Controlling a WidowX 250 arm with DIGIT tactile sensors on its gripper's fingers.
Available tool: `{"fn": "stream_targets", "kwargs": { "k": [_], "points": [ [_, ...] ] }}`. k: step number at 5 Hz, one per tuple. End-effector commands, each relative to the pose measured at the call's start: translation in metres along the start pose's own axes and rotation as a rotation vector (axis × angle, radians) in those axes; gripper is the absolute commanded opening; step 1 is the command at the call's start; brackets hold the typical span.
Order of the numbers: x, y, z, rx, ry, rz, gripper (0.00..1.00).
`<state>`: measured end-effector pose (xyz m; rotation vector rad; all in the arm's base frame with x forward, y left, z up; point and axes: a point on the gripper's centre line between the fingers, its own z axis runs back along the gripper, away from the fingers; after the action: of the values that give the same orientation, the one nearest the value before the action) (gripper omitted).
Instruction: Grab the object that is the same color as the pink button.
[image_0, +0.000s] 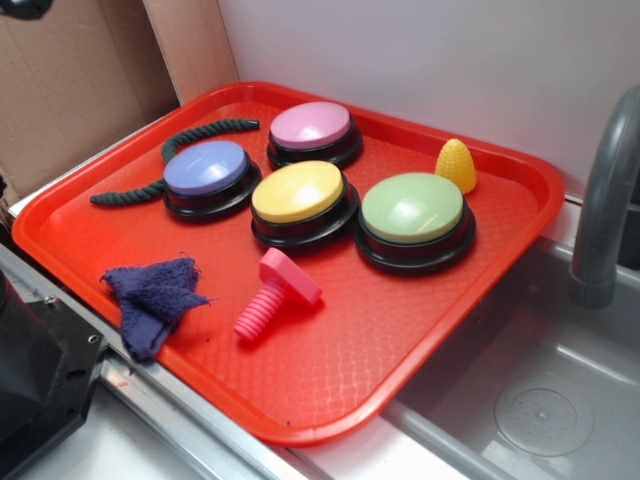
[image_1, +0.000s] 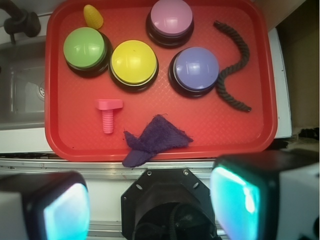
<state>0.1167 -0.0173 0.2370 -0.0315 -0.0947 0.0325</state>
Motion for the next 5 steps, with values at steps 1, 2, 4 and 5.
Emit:
{"fn": "stream_targets", "kwargs": {
  "k": [1, 2, 4, 5],
  "points": [
    [0.0, 0.0, 0.0, 0.0, 0.0, 0.0, 1.0],
    [0.003, -0.01, -0.023, -0.015, -0.011, 0.071, 1.0],
    [0.003, -0.036, -0.08, 0.004, -0.049, 0.189, 1.0],
    [0.007, -0.044, -0.11, -0.011, -0.097, 0.256, 1.0]
  ]
}}
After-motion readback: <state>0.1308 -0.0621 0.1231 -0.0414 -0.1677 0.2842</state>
